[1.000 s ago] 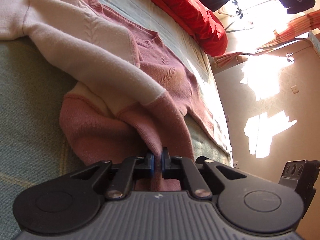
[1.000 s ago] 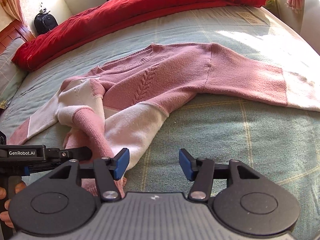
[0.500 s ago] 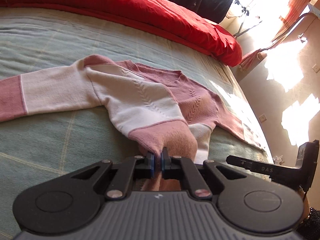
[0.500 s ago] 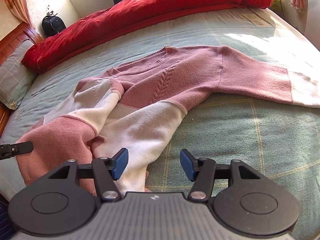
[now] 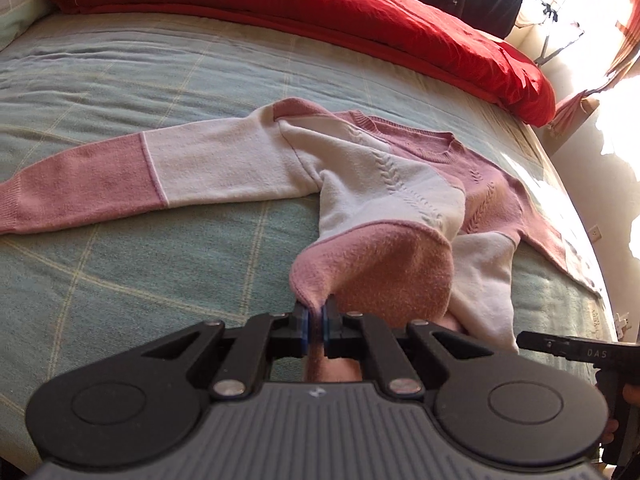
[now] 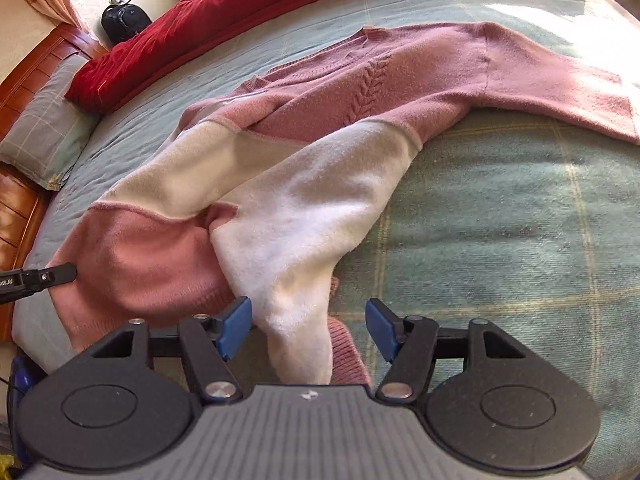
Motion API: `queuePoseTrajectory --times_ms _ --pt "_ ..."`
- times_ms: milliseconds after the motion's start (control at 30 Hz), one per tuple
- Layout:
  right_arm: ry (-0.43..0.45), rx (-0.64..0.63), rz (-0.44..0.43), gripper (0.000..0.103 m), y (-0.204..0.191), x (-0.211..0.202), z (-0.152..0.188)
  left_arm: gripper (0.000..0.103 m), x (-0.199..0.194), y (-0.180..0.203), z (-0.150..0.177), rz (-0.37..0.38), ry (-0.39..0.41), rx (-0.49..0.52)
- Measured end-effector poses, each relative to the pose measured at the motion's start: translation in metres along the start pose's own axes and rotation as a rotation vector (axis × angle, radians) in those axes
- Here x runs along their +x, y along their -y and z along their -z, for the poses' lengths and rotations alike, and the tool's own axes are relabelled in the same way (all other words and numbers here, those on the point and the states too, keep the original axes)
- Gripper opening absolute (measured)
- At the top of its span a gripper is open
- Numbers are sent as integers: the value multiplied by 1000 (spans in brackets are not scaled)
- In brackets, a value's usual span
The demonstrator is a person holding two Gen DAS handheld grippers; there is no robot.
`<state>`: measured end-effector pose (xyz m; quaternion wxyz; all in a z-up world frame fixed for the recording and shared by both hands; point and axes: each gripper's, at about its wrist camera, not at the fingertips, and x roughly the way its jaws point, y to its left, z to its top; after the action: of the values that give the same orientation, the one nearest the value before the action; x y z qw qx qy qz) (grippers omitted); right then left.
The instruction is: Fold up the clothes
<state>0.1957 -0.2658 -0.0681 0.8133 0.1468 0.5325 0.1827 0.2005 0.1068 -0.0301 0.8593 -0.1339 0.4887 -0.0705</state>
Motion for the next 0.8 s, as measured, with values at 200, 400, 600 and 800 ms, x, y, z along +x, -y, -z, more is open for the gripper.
queuePoseTrajectory --times_ms 200,400,600,800 --pt "-52 -236 140 43 -29 32 17 4 15 0 0 -23 -30 27" --pt "-40 -308 113 15 -36 0 6 4 -3 -5 -4 -32 -2 49" --pt "-6 -373 99 14 -43 -60 -6 4 -34 -12 -9 -51 38 64" --pt "-50 -388 108 14 -33 -107 -8 4 -59 -15 -5 -44 29 101"
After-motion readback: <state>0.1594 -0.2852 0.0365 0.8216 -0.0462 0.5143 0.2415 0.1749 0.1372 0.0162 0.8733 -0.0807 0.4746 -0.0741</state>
